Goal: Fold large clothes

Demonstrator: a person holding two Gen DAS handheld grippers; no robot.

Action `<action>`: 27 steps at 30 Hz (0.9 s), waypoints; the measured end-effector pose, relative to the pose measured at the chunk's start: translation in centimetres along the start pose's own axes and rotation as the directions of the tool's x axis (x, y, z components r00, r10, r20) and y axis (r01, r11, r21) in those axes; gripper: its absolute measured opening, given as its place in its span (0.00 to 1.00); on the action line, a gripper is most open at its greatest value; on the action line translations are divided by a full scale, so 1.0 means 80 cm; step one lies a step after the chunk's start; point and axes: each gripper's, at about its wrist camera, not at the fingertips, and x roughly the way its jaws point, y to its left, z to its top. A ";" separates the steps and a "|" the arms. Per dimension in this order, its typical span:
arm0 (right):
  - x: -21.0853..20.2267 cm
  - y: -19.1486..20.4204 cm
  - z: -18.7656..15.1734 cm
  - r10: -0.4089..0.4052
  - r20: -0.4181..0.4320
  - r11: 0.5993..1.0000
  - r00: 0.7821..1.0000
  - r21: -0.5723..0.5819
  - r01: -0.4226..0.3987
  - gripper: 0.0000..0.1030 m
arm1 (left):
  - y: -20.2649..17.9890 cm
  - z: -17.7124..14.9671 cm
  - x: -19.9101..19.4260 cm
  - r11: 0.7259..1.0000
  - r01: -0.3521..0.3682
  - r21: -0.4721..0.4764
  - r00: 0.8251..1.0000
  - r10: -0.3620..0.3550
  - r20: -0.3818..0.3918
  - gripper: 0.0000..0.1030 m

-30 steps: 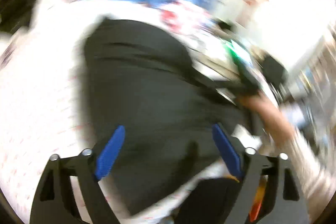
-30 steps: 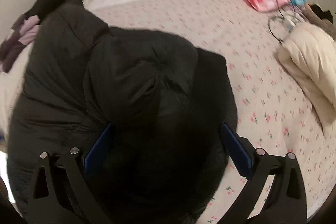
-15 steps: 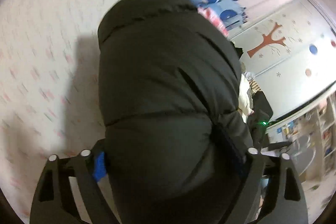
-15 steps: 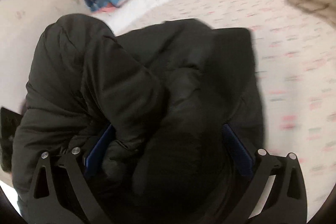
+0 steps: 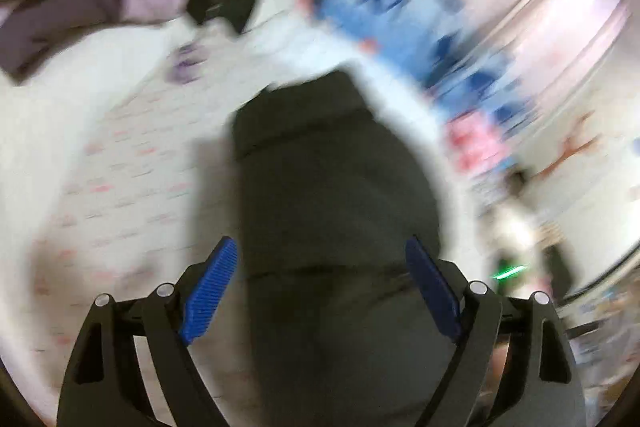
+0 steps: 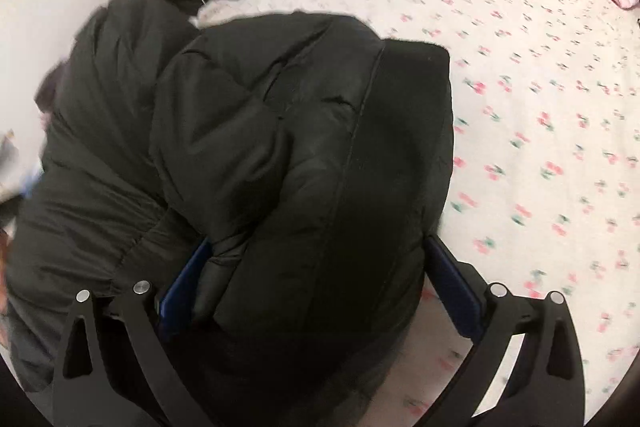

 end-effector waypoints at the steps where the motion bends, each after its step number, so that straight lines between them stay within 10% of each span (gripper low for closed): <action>1: -0.006 -0.003 0.000 -0.022 -0.020 1.000 1.000 -0.015 0.022 0.94 | -0.017 0.003 0.007 0.999 0.043 0.020 0.999 -0.043 0.000 0.81; 4: -0.038 -0.001 0.011 -0.071 -0.008 0.997 0.997 -0.038 0.071 0.94 | -0.061 -0.013 0.075 0.992 0.047 0.113 0.992 -0.033 -0.124 0.81; 9: -0.115 0.052 0.052 -0.006 0.267 0.997 0.964 -0.069 0.025 0.94 | -0.083 -0.051 0.121 0.964 -0.066 0.259 0.983 0.107 -0.148 0.81; 17: 0.045 -0.036 0.073 -0.010 0.117 0.982 0.993 0.190 -0.013 0.94 | -0.087 -0.050 0.098 0.958 0.011 0.288 0.986 0.038 -0.162 0.83; 23: 0.004 -0.035 0.045 -0.033 0.043 0.983 0.999 0.181 0.025 0.93 | -0.079 -0.052 0.095 0.958 0.038 0.283 0.978 0.023 -0.207 0.83; 27: -0.076 0.001 0.012 0.037 0.231 0.998 0.972 0.044 -0.049 0.93 | -0.077 -0.057 0.086 0.951 -0.016 0.308 0.980 0.075 -0.183 0.83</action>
